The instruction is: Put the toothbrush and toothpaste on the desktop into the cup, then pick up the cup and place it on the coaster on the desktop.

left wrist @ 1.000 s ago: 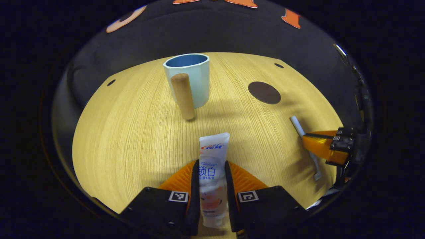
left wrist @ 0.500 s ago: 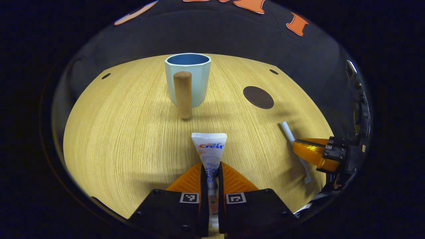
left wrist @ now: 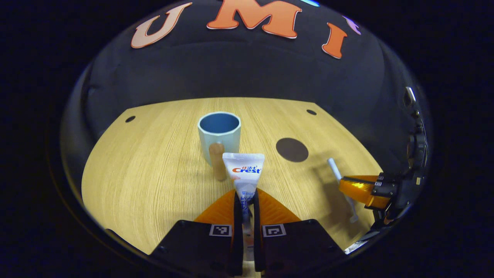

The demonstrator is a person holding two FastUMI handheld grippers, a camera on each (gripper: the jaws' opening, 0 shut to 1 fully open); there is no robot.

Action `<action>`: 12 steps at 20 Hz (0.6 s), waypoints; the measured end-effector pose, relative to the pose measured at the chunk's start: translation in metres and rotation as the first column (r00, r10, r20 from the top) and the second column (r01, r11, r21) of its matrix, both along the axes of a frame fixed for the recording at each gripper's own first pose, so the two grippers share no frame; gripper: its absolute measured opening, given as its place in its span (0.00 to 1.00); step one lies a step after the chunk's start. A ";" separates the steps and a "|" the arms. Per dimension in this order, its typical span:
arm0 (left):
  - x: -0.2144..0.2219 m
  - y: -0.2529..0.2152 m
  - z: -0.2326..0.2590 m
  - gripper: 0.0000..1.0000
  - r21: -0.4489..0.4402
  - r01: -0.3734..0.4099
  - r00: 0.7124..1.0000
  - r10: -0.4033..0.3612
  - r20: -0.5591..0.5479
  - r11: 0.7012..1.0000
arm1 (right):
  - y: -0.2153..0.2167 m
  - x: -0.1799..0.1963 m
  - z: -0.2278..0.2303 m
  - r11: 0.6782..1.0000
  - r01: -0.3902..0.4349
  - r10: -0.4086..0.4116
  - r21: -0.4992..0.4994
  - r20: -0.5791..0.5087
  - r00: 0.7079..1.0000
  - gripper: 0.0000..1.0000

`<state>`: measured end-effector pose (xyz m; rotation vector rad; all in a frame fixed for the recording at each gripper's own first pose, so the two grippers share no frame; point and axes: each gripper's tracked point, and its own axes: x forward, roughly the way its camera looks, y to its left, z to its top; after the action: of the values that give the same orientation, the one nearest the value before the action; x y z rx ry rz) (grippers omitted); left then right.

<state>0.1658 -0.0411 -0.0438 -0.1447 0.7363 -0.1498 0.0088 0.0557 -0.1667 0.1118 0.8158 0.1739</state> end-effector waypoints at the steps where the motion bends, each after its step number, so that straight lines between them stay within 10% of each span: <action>1: 0.009 0.003 0.008 0.15 -0.007 -0.007 1.000 0.008 0.028 1.000 | 0.000 0.000 0.003 1.000 0.000 0.000 0.004 0.009 1.000 0.07; 12: 0.117 0.023 0.091 0.14 -0.004 -0.040 0.958 0.040 0.285 0.999 | -0.014 0.030 0.047 1.000 0.029 -0.030 0.005 0.143 0.989 0.06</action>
<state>0.2832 -0.0181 0.0468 -0.1328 0.4450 -0.1280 0.0393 0.0416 -0.1200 0.1131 0.6707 0.1534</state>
